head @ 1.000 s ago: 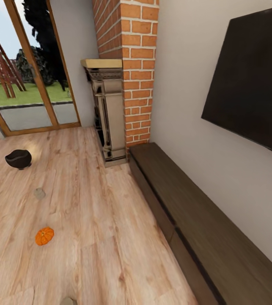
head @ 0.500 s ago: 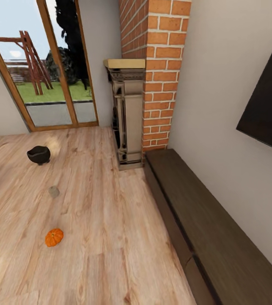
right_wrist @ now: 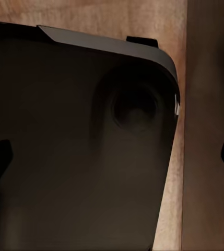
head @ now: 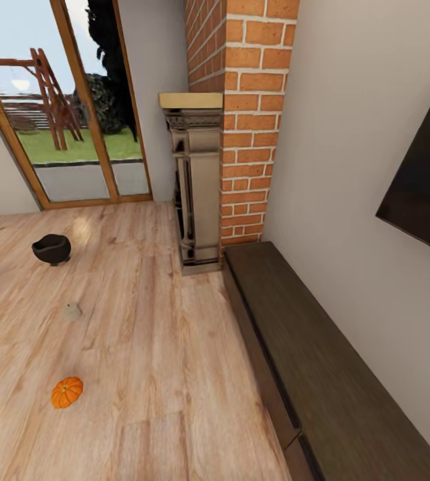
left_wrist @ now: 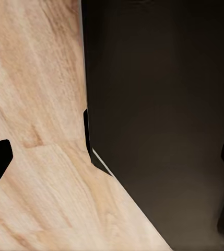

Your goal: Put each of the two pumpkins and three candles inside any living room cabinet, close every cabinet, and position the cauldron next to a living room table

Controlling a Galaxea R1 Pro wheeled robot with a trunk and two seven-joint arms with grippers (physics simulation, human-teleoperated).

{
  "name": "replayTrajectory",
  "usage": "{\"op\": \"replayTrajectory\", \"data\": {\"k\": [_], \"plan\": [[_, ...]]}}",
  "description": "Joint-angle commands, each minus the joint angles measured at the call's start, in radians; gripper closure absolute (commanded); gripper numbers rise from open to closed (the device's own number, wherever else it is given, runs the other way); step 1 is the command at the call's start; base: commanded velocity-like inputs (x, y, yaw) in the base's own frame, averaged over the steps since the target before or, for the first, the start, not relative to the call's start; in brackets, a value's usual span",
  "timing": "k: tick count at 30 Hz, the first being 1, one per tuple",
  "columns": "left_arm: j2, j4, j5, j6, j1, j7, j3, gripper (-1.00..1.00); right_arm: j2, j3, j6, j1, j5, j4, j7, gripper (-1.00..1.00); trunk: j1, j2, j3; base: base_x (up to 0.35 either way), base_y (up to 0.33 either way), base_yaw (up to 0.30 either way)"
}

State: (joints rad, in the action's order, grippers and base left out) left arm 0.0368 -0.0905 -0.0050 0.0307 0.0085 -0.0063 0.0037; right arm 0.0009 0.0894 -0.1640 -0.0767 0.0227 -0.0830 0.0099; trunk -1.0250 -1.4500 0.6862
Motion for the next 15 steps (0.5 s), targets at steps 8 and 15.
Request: {"op": "replayTrajectory", "data": {"k": [8, 15], "plan": [[0.000, -0.001, 0.003, 0.000, 0.000, 0.002, 0.004, -1.00, 0.005, 0.000, -0.005, 0.000, -0.003, 0.000, -0.006, -1.00, 0.000, 0.000, 0.000, 0.020, -0.008, 0.000], [0.000, -0.002, 0.003, 0.000, 0.000, 0.002, 0.004, -1.00, 0.006, 0.000, -0.005, 0.000, -0.004, 0.000, -0.007, -1.00, 0.000, 0.000, 0.002, 0.001, 0.000, 0.125]]}}
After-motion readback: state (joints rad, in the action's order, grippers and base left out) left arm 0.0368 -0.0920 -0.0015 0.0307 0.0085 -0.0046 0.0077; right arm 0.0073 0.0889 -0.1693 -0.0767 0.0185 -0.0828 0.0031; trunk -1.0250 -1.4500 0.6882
